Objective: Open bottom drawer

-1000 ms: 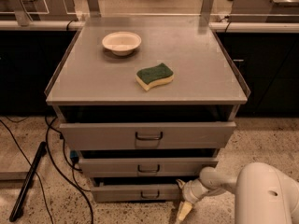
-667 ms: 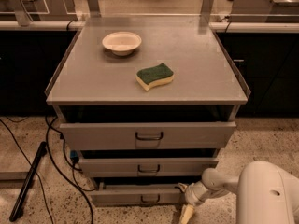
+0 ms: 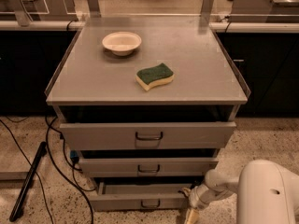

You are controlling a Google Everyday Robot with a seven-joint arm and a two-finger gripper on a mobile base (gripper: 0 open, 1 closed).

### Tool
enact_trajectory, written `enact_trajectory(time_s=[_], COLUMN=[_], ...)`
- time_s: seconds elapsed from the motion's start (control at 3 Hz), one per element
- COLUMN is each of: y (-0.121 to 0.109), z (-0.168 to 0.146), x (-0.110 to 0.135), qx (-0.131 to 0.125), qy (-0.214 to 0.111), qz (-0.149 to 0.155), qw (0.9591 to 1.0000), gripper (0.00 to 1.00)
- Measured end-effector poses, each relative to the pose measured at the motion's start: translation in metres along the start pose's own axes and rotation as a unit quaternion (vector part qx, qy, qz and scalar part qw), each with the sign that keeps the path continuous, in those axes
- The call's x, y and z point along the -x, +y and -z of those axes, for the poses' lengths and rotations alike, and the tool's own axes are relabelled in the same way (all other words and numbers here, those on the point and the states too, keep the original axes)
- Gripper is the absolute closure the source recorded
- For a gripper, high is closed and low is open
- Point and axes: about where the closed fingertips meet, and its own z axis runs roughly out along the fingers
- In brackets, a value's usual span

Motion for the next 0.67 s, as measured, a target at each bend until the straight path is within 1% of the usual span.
enact_trajectory(time_s=[0.33, 0.67], y=[0.0172, 0.0172], z=[0.0046, 0.0046], x=[-0.0117, -0.0117], qx=[0.030, 0.030], qy=[0.008, 0.008], qz=[-0.015, -0.015], qw=[0.9994, 0.9994], gripper=[0.00, 0.00])
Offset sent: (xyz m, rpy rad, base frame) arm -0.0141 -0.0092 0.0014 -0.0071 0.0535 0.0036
